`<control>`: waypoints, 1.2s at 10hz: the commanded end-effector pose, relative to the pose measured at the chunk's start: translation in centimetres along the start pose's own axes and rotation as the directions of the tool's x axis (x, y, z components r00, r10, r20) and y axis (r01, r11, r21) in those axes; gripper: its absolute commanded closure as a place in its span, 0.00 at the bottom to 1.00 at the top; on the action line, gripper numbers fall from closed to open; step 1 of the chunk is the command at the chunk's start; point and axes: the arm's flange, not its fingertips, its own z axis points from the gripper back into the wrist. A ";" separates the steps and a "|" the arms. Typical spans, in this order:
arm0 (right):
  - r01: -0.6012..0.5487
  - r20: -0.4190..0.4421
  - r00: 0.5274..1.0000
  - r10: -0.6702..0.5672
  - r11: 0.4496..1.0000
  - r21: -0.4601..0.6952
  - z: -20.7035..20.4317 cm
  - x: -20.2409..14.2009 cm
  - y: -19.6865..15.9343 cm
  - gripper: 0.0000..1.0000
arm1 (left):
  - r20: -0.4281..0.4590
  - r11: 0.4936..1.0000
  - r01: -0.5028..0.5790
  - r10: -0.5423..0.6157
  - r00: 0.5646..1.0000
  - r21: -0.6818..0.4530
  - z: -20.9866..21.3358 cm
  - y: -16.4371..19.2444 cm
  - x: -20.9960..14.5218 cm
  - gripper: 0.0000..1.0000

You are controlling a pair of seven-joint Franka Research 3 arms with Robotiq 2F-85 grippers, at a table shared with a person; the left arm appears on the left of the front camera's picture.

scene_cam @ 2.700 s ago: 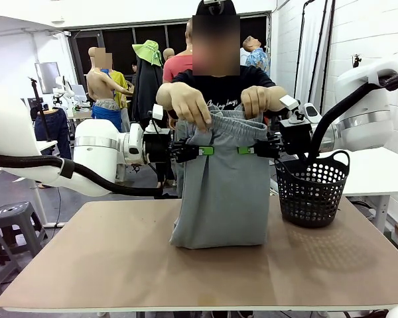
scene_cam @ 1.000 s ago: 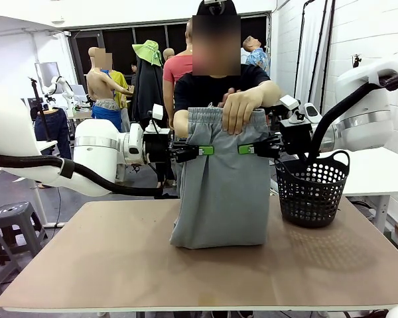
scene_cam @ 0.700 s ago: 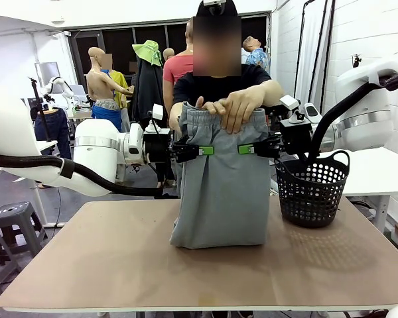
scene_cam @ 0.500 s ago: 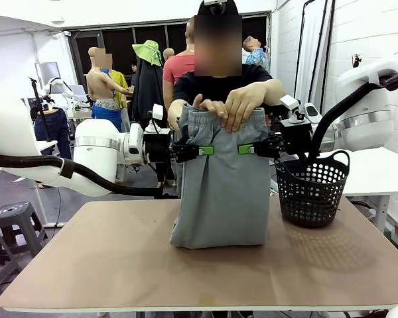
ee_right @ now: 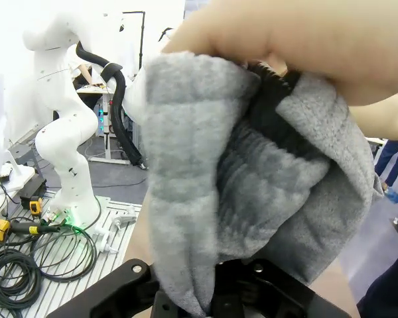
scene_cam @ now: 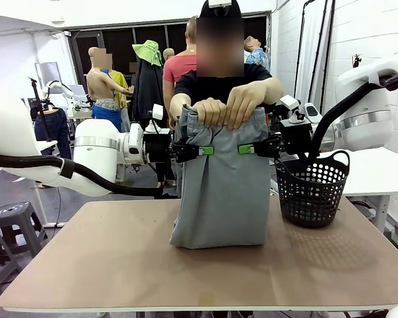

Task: Fold the training pants.
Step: Release the ends of the Training pants and then grab the overlapped ends.

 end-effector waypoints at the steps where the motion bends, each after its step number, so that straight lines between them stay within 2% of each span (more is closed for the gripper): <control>1: -0.003 0.025 1.000 0.003 1.000 -0.005 -0.2 0.0 0.3 1.00 | 0.020 1.000 0.008 -0.008 1.000 0.016 0.0 0.0 0.3 1.00; 12: -0.003 0.025 1.000 0.003 1.000 -0.005 -0.2 0.0 0.3 1.00 | 0.020 1.000 0.008 -0.008 1.000 0.016 0.0 0.0 0.3 1.00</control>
